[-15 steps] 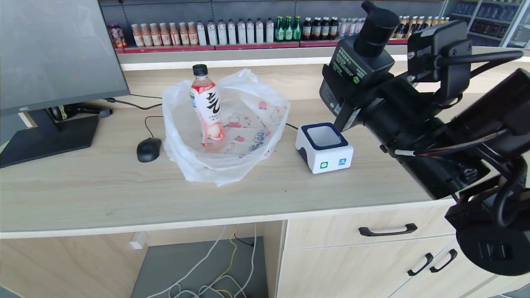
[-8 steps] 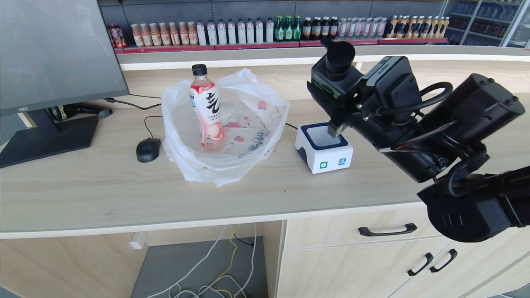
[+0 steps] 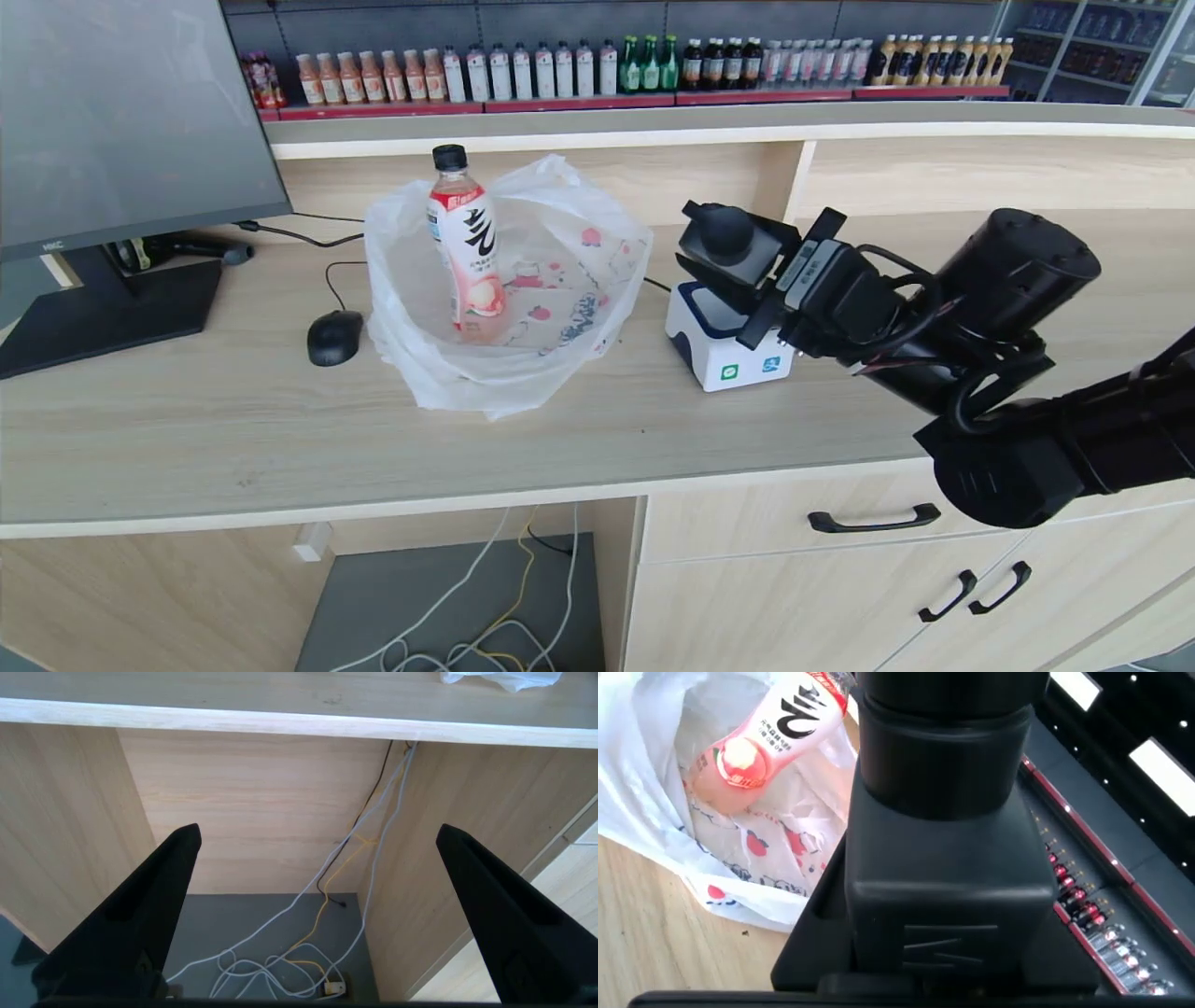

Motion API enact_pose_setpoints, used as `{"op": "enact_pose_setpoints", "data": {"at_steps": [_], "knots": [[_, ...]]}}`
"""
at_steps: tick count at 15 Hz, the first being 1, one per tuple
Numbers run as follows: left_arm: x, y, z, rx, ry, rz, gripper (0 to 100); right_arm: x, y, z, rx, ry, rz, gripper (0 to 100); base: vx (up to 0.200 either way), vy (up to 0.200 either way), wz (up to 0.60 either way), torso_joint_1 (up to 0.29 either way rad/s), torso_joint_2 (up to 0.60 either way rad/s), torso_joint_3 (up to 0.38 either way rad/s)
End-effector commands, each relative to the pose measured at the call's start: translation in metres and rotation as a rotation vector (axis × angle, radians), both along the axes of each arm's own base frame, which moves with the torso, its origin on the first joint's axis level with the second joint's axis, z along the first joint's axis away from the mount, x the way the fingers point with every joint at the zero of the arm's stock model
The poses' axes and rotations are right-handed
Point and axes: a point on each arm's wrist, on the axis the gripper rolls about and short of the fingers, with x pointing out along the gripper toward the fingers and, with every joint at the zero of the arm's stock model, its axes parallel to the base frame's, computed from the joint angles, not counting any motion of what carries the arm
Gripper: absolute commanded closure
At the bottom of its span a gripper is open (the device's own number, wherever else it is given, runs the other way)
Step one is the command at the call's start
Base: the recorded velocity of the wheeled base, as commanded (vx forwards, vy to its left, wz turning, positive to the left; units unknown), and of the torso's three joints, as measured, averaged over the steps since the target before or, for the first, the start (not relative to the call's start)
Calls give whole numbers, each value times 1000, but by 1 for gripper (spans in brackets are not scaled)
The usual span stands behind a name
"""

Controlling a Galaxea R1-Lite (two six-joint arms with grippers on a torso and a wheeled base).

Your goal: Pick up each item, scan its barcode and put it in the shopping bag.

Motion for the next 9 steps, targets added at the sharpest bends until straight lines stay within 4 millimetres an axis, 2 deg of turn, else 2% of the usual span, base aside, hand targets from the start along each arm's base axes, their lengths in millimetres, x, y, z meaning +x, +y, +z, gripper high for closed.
{"op": "enact_pose_setpoints", "data": {"at_steps": [1, 3, 5, 7, 9], "knots": [[0, 0, 0, 0, 0, -1, 0, 6, -1, -9, -24, 8, -2, 100, 0, 0, 0, 0, 0, 0], [0, 0, 0, 0, 0, 1, 0, 9, 0, -13, -35, 7, -3, 100, 0, 0, 0, 0, 0, 0], [0, 0, 0, 0, 0, 1, 0, 17, -10, -19, -69, -3, -13, 100, 0, 0, 0, 0, 0, 0], [0, 0, 0, 0, 0, -1, 0, 23, -22, -15, -69, -23, -44, 100, 0, 0, 0, 0, 0, 0], [0, 0, 0, 0, 0, -1, 0, 29, -29, -19, -80, -18, -50, 100, 0, 0, 0, 0, 0, 0]]}}
